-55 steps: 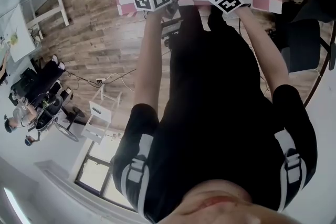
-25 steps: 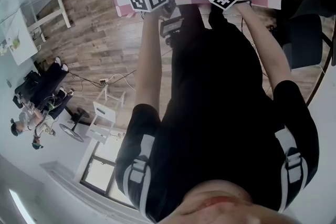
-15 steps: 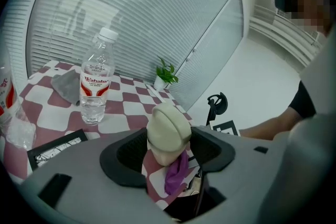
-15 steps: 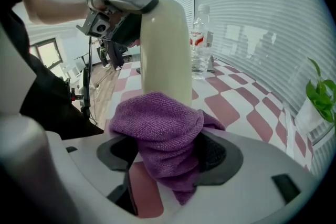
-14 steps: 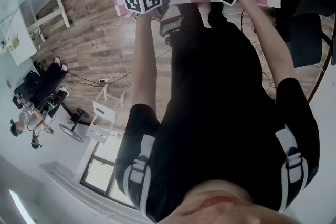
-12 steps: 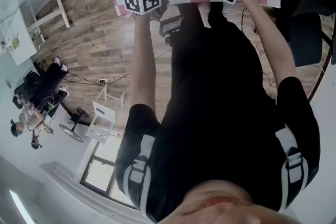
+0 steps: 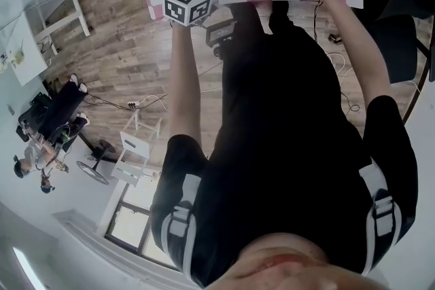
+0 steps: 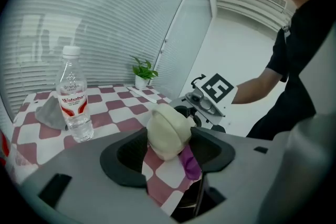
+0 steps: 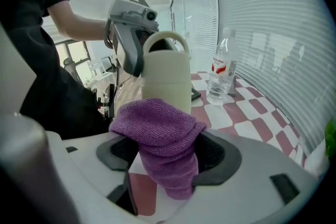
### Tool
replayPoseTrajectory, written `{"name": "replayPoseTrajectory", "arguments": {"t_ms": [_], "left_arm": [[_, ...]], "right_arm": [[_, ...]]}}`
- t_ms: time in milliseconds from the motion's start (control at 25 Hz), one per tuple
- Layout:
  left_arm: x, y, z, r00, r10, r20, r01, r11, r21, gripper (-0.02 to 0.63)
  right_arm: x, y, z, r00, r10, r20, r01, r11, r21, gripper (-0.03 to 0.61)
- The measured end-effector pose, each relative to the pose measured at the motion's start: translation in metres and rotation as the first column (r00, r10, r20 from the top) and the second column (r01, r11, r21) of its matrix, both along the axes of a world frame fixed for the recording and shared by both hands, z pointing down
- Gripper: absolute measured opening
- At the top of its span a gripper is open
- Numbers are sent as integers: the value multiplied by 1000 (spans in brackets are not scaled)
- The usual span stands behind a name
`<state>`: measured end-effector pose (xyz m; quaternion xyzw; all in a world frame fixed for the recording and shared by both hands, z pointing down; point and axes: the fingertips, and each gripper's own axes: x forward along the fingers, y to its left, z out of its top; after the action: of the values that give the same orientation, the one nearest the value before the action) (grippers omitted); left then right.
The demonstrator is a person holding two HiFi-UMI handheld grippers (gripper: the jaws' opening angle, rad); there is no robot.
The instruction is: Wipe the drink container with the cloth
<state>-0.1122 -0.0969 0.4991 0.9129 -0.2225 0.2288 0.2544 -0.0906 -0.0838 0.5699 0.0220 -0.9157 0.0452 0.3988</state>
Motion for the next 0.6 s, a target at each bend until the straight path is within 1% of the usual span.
{"name": "replayPoseTrajectory", "arguments": {"t_ms": [120, 320, 480, 600], "left_arm": [[2, 8, 0, 999, 44, 24, -45, 999, 28, 276], [4, 15, 3, 992, 101, 75, -106, 993, 59, 275], [7, 19, 0, 981, 146, 127, -157, 984, 87, 275], [8, 22, -1, 976, 167, 137, -183, 977, 106, 275]], "right_arm": [[-7, 4, -19, 998, -59, 26, 58, 998, 15, 325], [-17, 8, -37, 985, -173, -3, 173, 980, 94, 325], [-19, 11, -41, 980, -201, -3, 200, 975, 98, 325], [-16, 13, -35, 979, -203, 2, 203, 977, 65, 325]]}}
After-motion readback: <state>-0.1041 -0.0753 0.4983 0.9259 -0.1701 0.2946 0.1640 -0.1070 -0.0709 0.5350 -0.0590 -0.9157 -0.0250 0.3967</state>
